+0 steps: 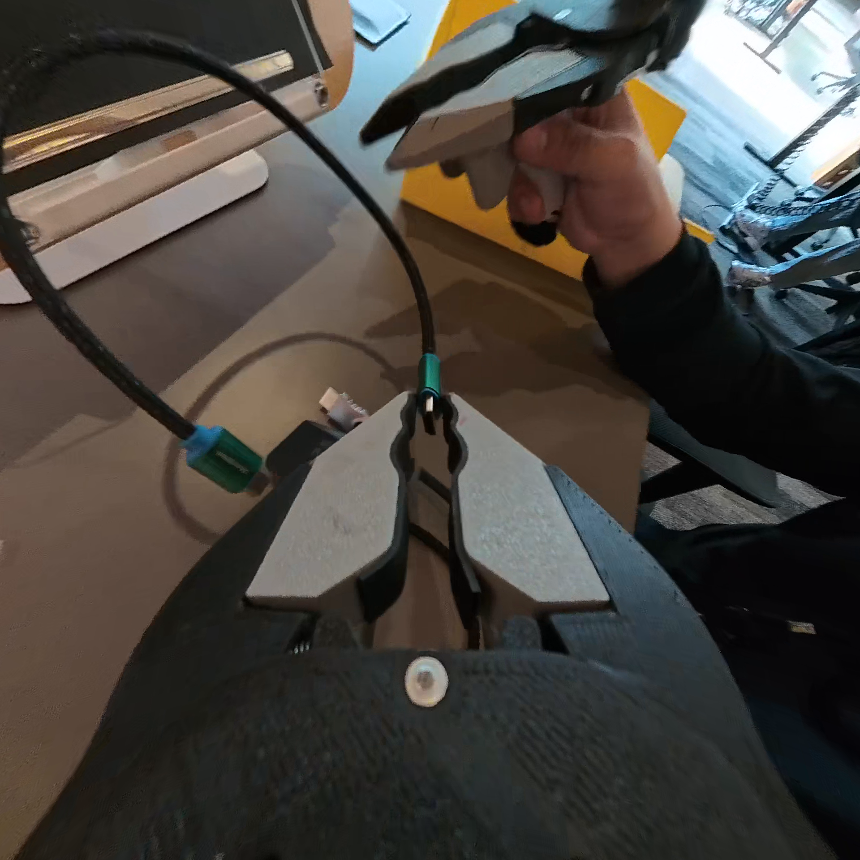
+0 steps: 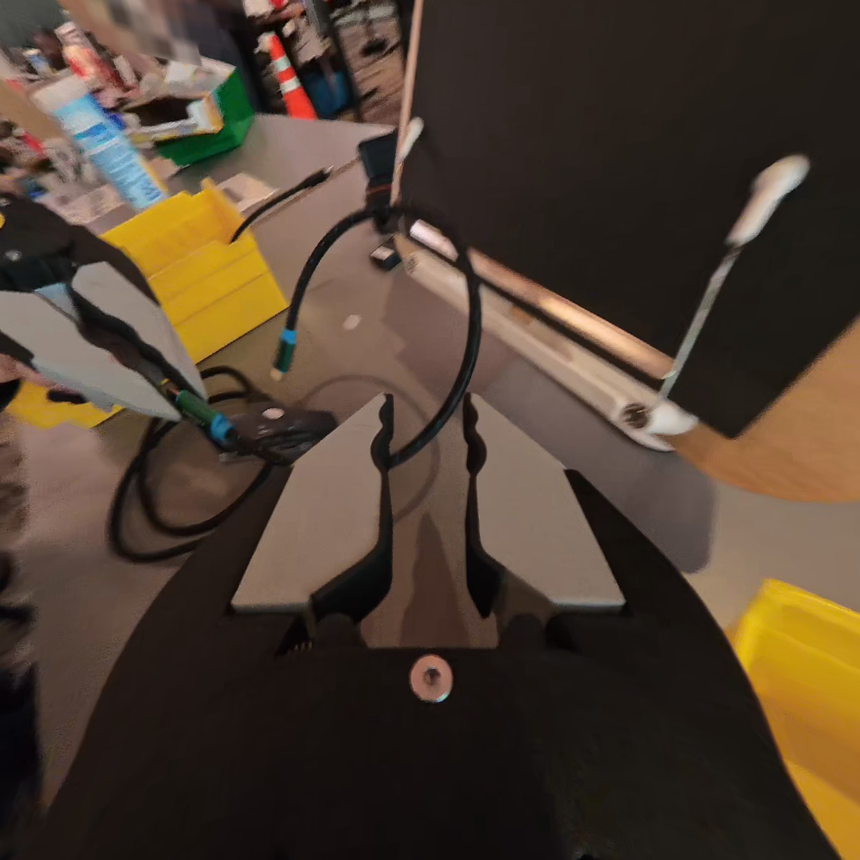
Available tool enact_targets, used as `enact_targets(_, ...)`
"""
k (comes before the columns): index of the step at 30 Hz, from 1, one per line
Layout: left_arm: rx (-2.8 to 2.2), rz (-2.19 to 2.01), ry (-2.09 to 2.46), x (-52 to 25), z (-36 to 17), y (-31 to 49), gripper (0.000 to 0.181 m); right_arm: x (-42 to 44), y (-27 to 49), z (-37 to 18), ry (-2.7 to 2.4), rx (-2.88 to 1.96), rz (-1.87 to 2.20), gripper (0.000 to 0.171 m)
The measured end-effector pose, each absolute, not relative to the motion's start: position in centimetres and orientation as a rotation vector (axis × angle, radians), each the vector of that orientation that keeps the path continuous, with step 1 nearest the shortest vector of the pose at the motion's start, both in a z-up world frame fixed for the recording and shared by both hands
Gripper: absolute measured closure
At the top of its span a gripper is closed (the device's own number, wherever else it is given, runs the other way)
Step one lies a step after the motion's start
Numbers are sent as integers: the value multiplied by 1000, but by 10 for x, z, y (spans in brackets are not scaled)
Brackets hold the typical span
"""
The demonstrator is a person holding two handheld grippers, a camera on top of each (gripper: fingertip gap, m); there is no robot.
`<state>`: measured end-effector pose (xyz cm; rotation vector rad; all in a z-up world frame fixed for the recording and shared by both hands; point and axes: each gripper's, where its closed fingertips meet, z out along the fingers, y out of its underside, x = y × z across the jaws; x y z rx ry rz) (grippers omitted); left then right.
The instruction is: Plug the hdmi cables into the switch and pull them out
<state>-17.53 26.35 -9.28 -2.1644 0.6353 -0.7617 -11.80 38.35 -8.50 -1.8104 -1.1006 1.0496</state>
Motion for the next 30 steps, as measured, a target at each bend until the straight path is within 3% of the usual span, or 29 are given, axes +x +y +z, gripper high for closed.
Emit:
enact_targets(3, -2183, -767, 615, -181, -99, 267, 172, -108, 395, -62, -1032, -1677, 907, 136)
enact_targets(6, -2169, -852, 593, -178, -101, 268, 172, -127, 348, -48, -1283, -1462, 1029, 138)
enact_targets(11, -2145, -899, 541, -178, -96, 273, 172, -160, 276, -77, -1676, -1238, 1003, 125)
enact_targets(21, -2031, -994, 296, -189, -86, 292, 172, -195, 286, -101, -1566, -1193, 589, 148)
enact_targets(30, -2005, -1003, 228, -192, -83, 292, 172, -197, 291, -97, -1486, -1262, 722, 152)
